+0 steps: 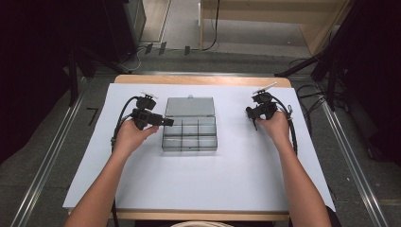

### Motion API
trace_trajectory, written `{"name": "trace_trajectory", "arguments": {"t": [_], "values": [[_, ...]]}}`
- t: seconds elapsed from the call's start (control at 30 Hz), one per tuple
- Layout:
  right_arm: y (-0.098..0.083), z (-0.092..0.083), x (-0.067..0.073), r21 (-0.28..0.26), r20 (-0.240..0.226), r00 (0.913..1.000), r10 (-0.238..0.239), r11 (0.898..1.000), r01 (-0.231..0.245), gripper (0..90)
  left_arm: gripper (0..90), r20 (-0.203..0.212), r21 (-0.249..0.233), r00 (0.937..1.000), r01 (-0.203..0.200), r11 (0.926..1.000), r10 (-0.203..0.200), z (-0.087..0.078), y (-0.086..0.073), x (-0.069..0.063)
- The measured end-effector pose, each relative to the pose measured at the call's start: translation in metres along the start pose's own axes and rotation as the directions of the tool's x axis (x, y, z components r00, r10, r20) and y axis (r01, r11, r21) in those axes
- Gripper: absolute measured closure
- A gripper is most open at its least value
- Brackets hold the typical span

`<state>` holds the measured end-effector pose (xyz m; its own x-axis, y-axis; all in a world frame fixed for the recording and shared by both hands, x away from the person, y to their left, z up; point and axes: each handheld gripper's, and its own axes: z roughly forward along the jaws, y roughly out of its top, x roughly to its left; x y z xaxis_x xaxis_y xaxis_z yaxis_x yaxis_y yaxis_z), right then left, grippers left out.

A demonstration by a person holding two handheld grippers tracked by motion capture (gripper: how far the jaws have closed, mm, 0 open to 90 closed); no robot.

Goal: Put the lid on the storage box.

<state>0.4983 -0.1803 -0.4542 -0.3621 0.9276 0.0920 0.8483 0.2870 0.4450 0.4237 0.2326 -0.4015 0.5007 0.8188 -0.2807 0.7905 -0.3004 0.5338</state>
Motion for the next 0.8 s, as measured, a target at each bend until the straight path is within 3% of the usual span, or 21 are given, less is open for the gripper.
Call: {"name": "trace_trajectory", "arguments": {"t": [0.2,0.43,0.6,0.8], "values": [[-0.001,-0.001,-0.001,-0.001,-0.003,1.0,0.003,1.0,-0.003,76.5,35.2,0.0,0.003,1.0,-0.001,1.0,0.001,0.001,0.0,0.0],[0.0,-0.004,-0.001,0.011,0.0,1.0,-0.002,1.0,0.002,77.2,35.2,0.005,-0.003,1.0,0.005,1.0,-0.005,0.0,0.0,0.001],[0.0,-0.01,-0.001,0.004,-0.019,0.9997,0.015,1.0,-0.014,77.1,35.2,0.008,0.0,1.0,0.004,1.0,-0.004,0.0,0.001,0.001],[0.001,-0.016,0.005,-0.007,-0.034,0.9994,-0.003,1.0,0.002,77.1,35.2,0.011,-0.002,0.9999,0.001,1.0,-0.001,-0.001,0.002,0.0]]}}
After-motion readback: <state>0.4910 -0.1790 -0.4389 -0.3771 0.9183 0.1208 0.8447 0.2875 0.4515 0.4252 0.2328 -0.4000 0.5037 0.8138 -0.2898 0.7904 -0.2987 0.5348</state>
